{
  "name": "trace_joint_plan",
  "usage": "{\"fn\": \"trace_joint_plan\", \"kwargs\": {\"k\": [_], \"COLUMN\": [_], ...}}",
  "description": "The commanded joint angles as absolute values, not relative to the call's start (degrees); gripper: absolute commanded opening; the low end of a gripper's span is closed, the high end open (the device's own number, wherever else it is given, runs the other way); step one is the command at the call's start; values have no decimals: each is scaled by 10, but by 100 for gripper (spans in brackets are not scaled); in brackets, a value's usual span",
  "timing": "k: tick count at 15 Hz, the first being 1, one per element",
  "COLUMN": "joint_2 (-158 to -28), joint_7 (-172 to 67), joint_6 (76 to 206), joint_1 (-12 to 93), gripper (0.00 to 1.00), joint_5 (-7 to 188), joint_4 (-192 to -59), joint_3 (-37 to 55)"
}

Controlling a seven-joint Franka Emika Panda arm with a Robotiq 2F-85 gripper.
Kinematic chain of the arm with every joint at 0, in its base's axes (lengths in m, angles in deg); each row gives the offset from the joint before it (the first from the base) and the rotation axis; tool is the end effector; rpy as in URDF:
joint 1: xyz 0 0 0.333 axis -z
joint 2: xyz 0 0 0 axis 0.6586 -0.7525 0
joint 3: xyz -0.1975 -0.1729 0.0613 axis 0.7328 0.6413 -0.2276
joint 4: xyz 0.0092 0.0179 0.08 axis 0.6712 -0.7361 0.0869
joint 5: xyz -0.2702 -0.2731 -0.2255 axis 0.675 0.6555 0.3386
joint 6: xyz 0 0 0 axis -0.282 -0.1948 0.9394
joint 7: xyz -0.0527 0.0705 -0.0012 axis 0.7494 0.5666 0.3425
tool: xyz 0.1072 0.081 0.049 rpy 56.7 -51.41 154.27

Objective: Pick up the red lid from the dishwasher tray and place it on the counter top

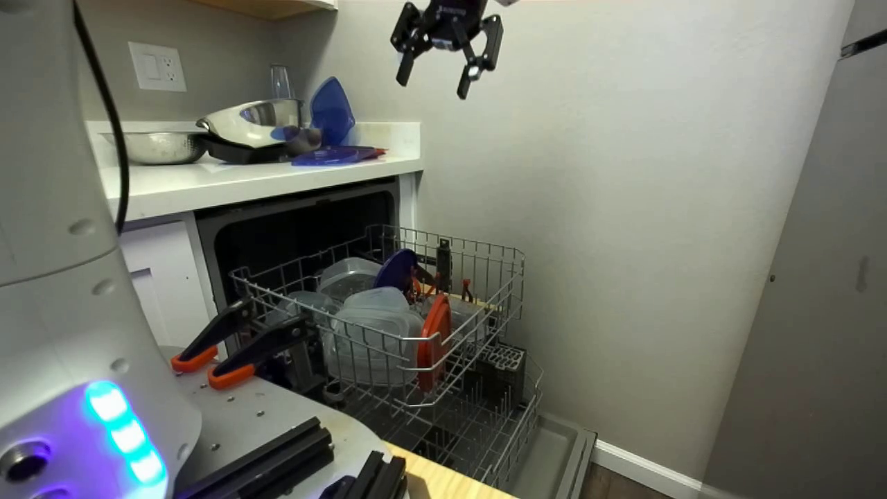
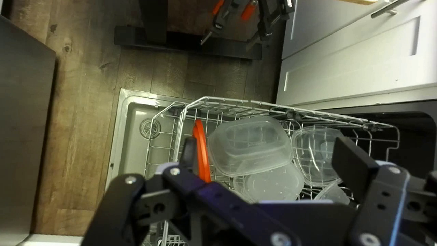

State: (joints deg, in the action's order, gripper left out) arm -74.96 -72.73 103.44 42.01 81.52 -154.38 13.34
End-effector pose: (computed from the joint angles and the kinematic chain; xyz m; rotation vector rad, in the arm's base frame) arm 0.5178 -0.0673 0.2966 -2.8983 -0.1156 0.5325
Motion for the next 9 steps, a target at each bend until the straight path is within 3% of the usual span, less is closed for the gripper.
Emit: {"fn": "trace_joint_plan", "kwargs": {"k": [1,9], "joint_2": [-823,-957], "joint_7": [-763,-740], "joint_6": [1071,1228], "joint_1": [431,436], "gripper": [100,100], "joint_5": [797,812], "joint_4": [-1512,-1480], "joint_3": [115,84]}}
